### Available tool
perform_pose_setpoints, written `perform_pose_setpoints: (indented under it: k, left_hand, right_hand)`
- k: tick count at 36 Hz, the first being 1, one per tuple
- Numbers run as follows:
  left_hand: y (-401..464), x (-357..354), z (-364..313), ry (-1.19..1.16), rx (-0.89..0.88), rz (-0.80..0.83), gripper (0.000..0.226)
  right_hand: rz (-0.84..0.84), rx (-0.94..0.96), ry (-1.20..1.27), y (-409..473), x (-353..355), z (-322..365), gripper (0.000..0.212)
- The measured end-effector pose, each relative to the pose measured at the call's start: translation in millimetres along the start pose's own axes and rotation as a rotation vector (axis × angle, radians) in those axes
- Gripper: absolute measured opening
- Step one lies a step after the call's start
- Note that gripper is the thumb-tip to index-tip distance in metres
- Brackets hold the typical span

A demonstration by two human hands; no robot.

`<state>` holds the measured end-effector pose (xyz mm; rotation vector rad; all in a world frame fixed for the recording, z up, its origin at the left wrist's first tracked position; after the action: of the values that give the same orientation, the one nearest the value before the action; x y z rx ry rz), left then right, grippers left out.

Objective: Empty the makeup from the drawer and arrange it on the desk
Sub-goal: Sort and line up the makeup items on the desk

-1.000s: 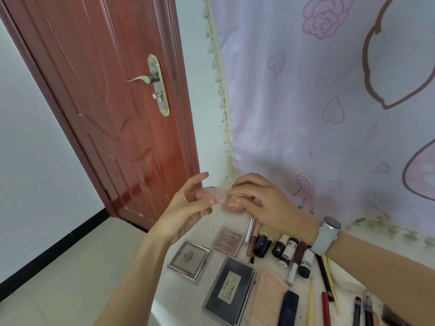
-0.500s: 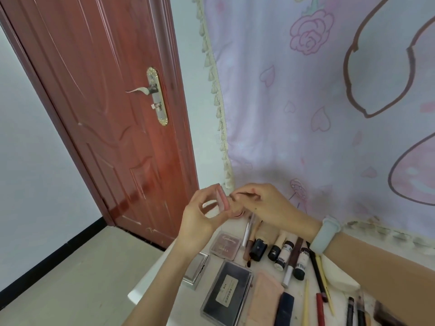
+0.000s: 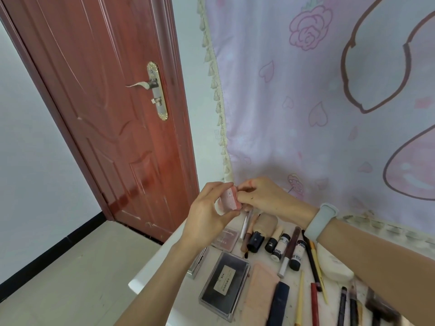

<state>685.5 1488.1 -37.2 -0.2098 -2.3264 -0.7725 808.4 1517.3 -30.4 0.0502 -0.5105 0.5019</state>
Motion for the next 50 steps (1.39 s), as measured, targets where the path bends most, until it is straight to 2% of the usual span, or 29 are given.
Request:
perform_pose_setpoints:
  k: [4,7,13,18,23,27,31,33,39,46,50]
  left_hand:
    - [0,-1,8,-0.138,0.048,-0.007,0.059]
    - [-2,0,17,-0.267,0.114,-0.016,0.057]
    - [-6,-6,41,-0.648,0.244,0.021,0.051]
    - [-15,-12,73,-0.841,0.377,0.037,0.061]
    - [-13,-12,92,-0.553,0.392,0.105,0.050]
    - [-12,-19,111,-0.232,0.455,0.219,0.056]
    - [-5,-26,128,-0.033,0.467,0.333,0.062]
    - [-1,-28,136,0.005,0.486,0.370,0.064]
    - [4,-39,154,0.089,0.556,0.462,0.064]
    - [6,-51,167,0.215,0.599,0.561,0.065]
    - [7,-51,166,0.227,0.604,0.557,0.071]
  right_hand:
    - [-0.001,-0.043,0.037,3,0,-3,0.012]
    - [0.025,-0.092,0.157,3,0,-8,0.013]
    - [-0.018,-0.221,0.328,2,3,-23,0.006]
    - [-0.072,-0.307,0.430,5,6,-41,0.011]
    - [-0.092,-0.349,0.446,11,3,-52,0.012]
    - [-0.140,-0.384,0.438,16,-5,-64,0.008]
    - [-0.196,-0.418,0.458,23,-15,-75,0.008]
    - [-0.225,-0.431,0.463,27,-18,-79,0.006]
    - [-0.296,-0.416,0.438,40,-21,-87,0.018]
    - [-0.332,-0.421,0.416,42,-19,-101,0.009]
    - [-0.339,-0.397,0.393,39,-17,-101,0.018]
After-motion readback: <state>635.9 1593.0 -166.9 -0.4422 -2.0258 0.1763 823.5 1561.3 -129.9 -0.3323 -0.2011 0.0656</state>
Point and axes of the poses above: each hand's wrist, its own y-axis towards the middle knuckle, its own x-axis out of the back of the hand, z = x × y, the point moved 7 cm from there along y, towards the middle knuckle, and after that the axes turned 11 degrees about z, right-handed, at the moved point
